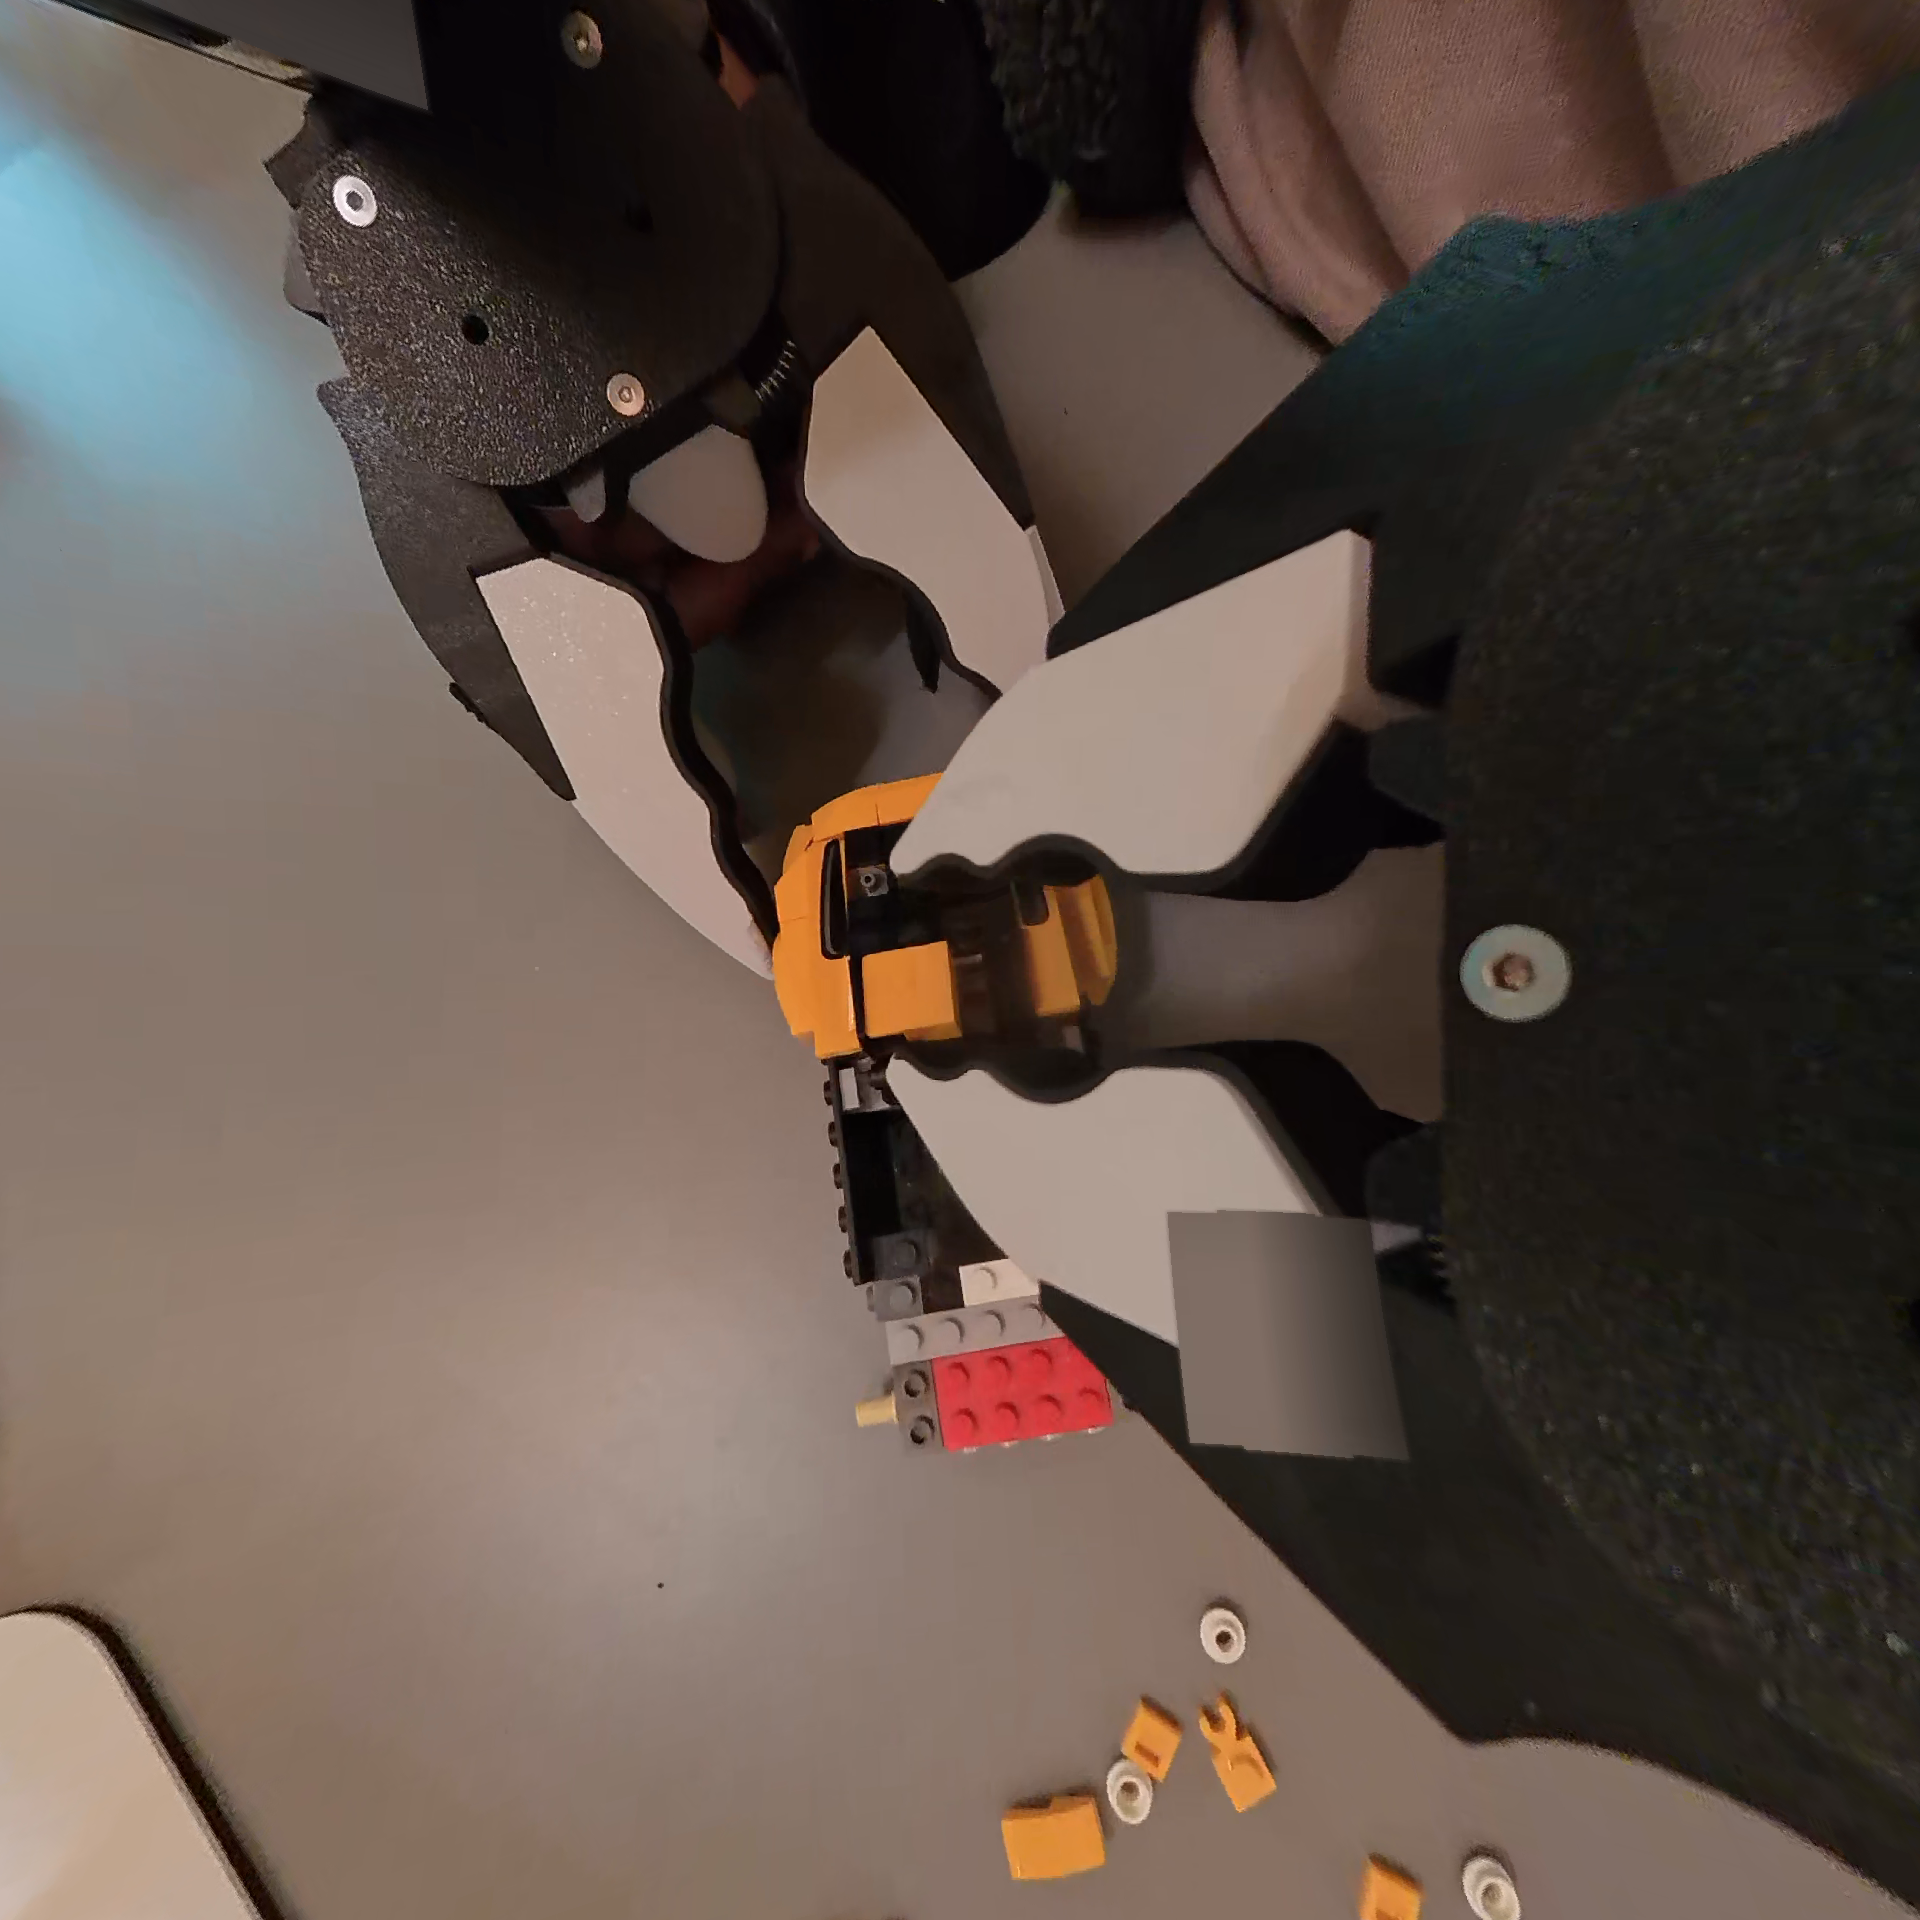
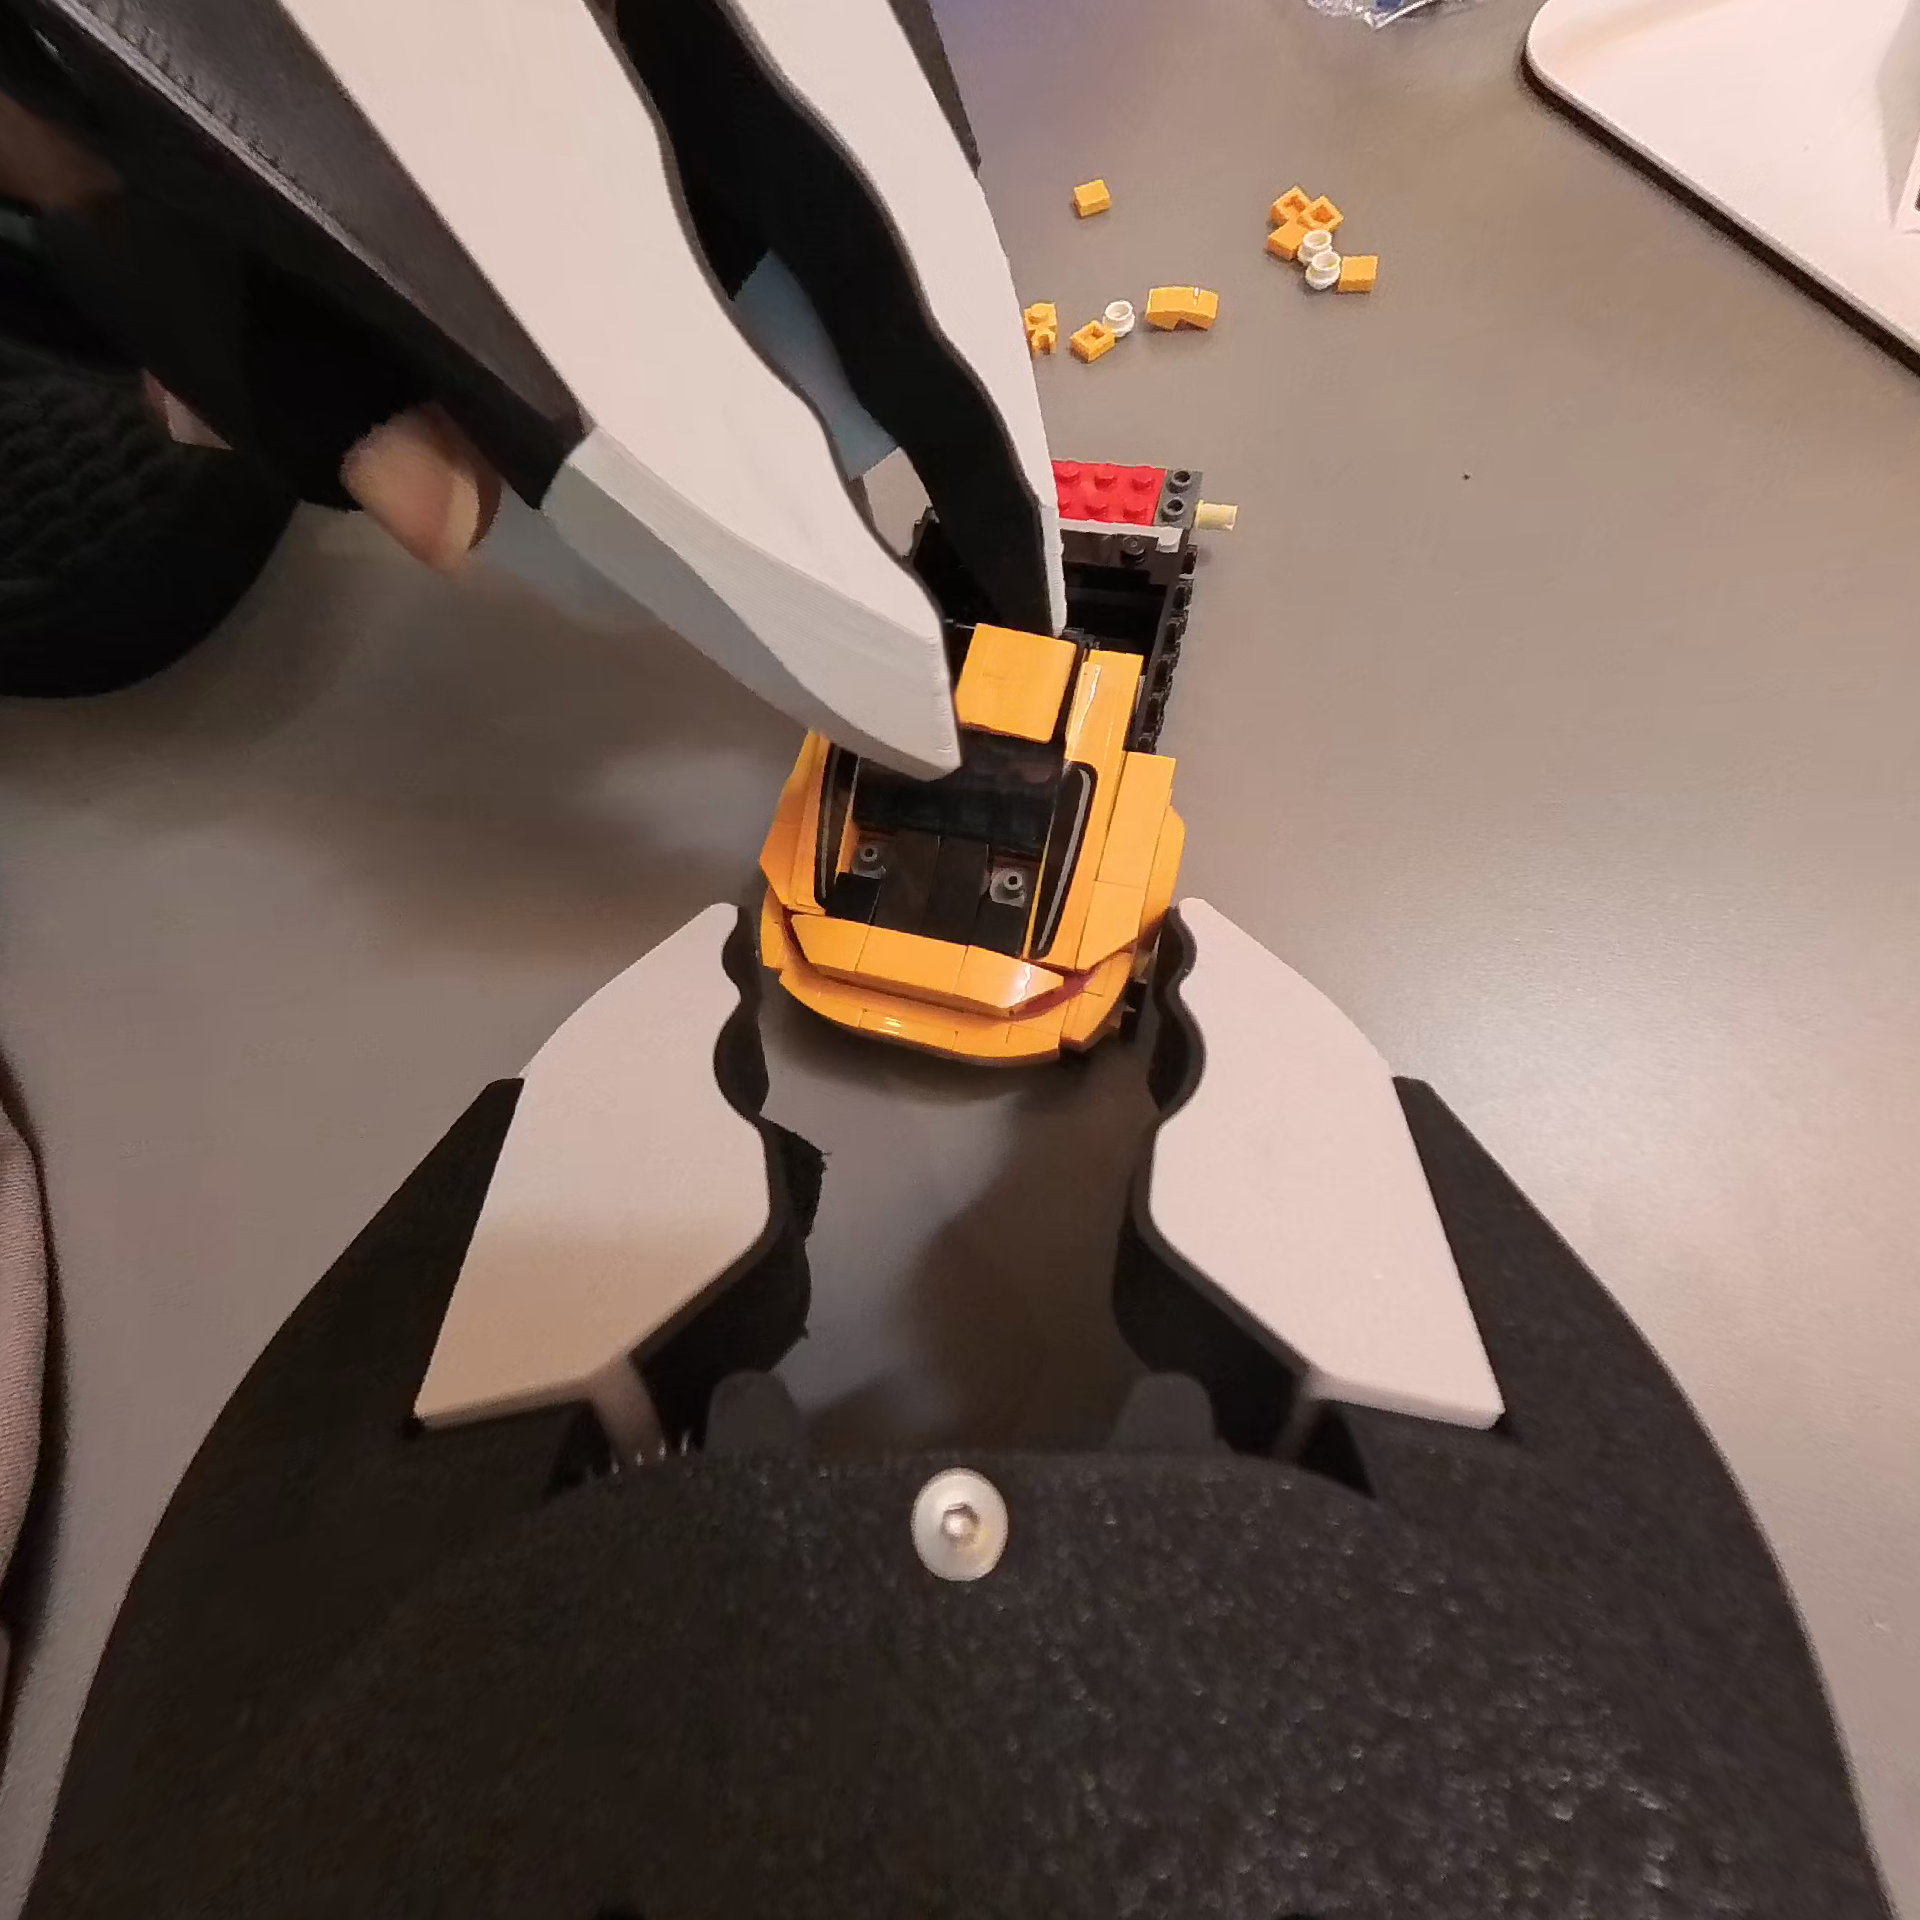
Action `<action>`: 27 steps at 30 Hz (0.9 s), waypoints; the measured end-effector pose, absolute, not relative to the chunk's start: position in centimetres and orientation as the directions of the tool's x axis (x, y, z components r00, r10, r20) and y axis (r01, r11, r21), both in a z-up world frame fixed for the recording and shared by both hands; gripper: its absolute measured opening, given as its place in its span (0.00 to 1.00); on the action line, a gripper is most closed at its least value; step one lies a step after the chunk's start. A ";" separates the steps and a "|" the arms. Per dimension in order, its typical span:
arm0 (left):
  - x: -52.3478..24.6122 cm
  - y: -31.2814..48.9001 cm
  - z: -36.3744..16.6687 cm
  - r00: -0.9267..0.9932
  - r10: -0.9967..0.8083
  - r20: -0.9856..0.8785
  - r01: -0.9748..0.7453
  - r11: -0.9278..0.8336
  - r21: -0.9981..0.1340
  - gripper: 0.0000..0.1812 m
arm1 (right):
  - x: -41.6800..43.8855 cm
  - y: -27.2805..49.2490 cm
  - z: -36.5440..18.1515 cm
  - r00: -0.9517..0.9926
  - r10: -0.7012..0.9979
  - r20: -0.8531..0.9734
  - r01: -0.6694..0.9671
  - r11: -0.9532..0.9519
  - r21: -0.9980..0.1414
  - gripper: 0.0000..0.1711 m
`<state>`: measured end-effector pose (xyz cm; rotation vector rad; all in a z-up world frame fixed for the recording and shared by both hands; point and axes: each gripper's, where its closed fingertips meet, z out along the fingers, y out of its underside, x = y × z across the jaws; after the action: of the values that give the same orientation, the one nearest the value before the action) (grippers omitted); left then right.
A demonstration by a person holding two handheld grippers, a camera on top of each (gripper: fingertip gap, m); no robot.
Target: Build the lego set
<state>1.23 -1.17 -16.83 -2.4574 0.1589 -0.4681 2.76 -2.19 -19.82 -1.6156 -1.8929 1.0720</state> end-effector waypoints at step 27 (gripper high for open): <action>2.6 -2.3 -16.1 0.872 -0.396 0.288 -0.106 -0.726 -0.679 0.20 | 2.8 -2.1 -19.7 -0.235 0.956 -0.176 0.623 0.009 -0.782 0.42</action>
<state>2.57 -2.31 -16.11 -2.3513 0.3604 -0.5497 2.82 -2.05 -19.72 -1.6177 -1.8868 1.1021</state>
